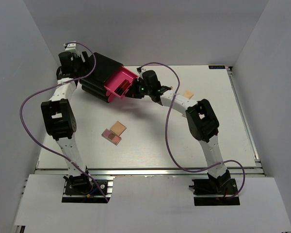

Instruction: Organize the makeup

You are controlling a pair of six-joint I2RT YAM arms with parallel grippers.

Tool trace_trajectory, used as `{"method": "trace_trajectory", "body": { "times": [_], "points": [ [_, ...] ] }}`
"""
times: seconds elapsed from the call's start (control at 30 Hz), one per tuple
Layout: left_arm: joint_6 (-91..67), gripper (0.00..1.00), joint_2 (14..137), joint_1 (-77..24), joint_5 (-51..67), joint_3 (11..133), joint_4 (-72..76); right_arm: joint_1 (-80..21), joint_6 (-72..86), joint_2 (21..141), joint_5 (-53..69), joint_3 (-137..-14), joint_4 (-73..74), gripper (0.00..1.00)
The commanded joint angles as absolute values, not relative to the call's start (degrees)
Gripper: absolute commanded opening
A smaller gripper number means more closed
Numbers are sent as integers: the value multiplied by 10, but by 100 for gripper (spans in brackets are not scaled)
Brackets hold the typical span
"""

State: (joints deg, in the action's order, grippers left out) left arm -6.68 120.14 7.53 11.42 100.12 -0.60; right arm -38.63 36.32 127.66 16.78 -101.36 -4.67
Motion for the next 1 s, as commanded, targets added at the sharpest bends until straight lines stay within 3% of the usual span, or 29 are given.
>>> {"method": "trace_trajectory", "body": {
  "times": [0.0,0.53,0.97],
  "points": [
    [-98,86,1208,52,208,935,-129,-386,358,1259,156,-1004,-85,12],
    [-90,86,1197,51,208,895,-122,-388,233,1263,79,-1039,-108,12],
    [-88,86,1208,47,214,895,-120,-417,78,1347,38,-1167,-126,14]
  ]
}}
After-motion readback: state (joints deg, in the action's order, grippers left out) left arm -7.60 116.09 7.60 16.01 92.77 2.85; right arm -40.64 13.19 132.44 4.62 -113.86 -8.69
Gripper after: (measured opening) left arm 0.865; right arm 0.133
